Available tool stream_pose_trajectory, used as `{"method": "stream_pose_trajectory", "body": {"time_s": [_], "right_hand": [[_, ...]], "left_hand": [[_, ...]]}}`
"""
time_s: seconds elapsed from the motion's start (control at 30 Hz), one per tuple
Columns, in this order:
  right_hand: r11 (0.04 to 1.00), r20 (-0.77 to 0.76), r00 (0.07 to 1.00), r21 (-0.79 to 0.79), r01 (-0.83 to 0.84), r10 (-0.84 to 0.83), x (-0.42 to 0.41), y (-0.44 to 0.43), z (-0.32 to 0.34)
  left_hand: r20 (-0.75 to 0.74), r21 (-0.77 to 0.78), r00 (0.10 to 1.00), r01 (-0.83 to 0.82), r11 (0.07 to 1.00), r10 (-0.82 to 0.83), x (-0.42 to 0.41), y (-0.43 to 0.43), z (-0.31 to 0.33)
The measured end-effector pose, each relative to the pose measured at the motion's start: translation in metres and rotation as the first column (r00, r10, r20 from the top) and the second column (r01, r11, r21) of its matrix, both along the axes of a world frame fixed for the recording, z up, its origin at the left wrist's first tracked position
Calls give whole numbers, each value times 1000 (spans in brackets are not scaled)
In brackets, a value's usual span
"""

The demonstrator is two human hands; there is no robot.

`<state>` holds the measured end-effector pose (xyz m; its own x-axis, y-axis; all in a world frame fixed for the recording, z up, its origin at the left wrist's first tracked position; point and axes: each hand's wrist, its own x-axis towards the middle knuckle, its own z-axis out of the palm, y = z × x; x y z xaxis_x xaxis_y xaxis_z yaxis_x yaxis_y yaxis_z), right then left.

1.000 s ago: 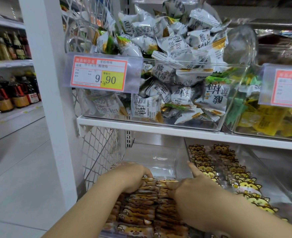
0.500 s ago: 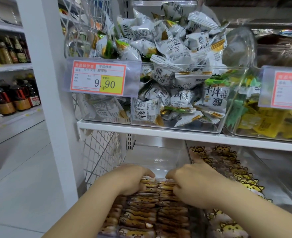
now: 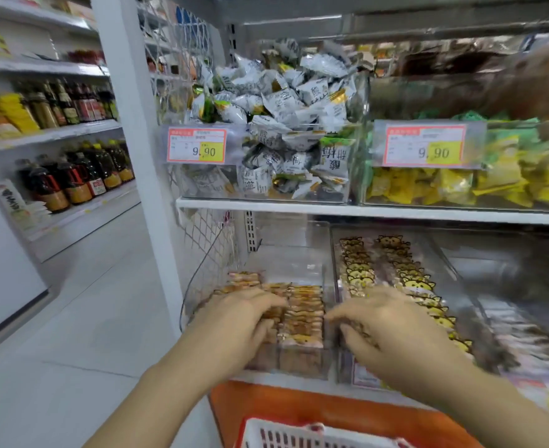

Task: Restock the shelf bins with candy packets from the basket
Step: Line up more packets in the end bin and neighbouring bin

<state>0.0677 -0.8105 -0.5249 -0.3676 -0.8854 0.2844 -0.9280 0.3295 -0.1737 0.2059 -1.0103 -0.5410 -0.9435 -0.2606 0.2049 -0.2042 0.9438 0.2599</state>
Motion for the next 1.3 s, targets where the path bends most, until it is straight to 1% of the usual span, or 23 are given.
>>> {"method": "stream_pose_trajectory", "body": {"time_s": [0.03, 0.07, 0.17, 0.23, 0.33, 0.4, 0.47, 0.57, 0.63, 0.67, 0.77, 0.87, 0.93, 0.97, 1.07, 1.13, 1.2, 1.23, 1.27, 1.3], "right_hand": [[999, 37, 999, -50, -2, 3, 7, 13, -6], [998, 84, 996, -68, 6, -1, 14, 26, -14], [999, 201, 979, -4, 39, -37, 33, 63, -51], [995, 254, 964, 86, 53, -74, 41, 84, -85], [962, 369, 909, 256, 98, -191, 41, 114, -147], [920, 383, 887, 378, 103, -257, 35, 127, -187], [863, 390, 866, 497, 88, -313, 28, 136, -224], [767, 436, 821, 642, 3, -369, 20, 146, -269], [705, 465, 793, 707, -63, -395, 17, 150, -296], [673, 472, 782, 734, -93, -406, 18, 152, -308], [559, 458, 792, 809, -182, -404, 32, 158, -344], [456, 455, 770, 857, -240, -448, 55, 173, -385], [434, 456, 740, 867, -244, -494, 66, 183, -405], [440, 454, 735, 867, -234, -504, 68, 186, -410], [472, 460, 733, 855, -215, -500, 69, 190, -422], [448, 415, 756, 876, -180, -506, 70, 191, -430], [429, 347, 785, 896, -115, -513, 70, 194, -441], [404, 319, 791, 909, -100, -523, 70, 192, -442], [377, 310, 780, 920, -104, -543, 69, 192, -446], [381, 329, 762, 917, -117, -557, 66, 191, -448]], "left_hand": [[-3, 13, 1000, 25, 1000, -25, 10, 19, -2], [10, 26, 999, 50, 998, -50, 19, 38, -6], [101, 79, 990, 86, 993, -93, 32, 86, -34], [207, 133, 973, 70, 989, -97, 34, 109, -65], [361, 232, 926, 21, 972, -106, 34, 135, -122], [444, 281, 891, -36, 959, -97, 38, 146, -166], [545, 298, 835, -106, 949, -77, 47, 150, -212], [718, 315, 689, -197, 928, -97, 62, 148, -267], [797, 318, 589, -223, 921, -133, 66, 143, -292], [808, 320, 572, -230, 919, -138, 67, 141, -303], [821, 318, 556, -255, 913, -130, 65, 141, -330], [837, 326, 516, -204, 923, -182, 72, 151, -362], [850, 342, 487, -214, 915, -203, 82, 159, -382], [857, 348, 473, -242, 906, -203, 86, 161, -391], [884, 356, 396, -219, 908, -251, 89, 169, -405], [876, 383, 397, -232, 894, -273, 90, 173, -409], [880, 393, 371, -223, 892, -295, 91, 174, -413], [885, 391, 365, -248, 886, -288, 91, 173, -415], [886, 396, 367, -276, 876, -284, 91, 171, -415], [888, 399, 353, -271, 876, -295, 91, 171, -416]]}}
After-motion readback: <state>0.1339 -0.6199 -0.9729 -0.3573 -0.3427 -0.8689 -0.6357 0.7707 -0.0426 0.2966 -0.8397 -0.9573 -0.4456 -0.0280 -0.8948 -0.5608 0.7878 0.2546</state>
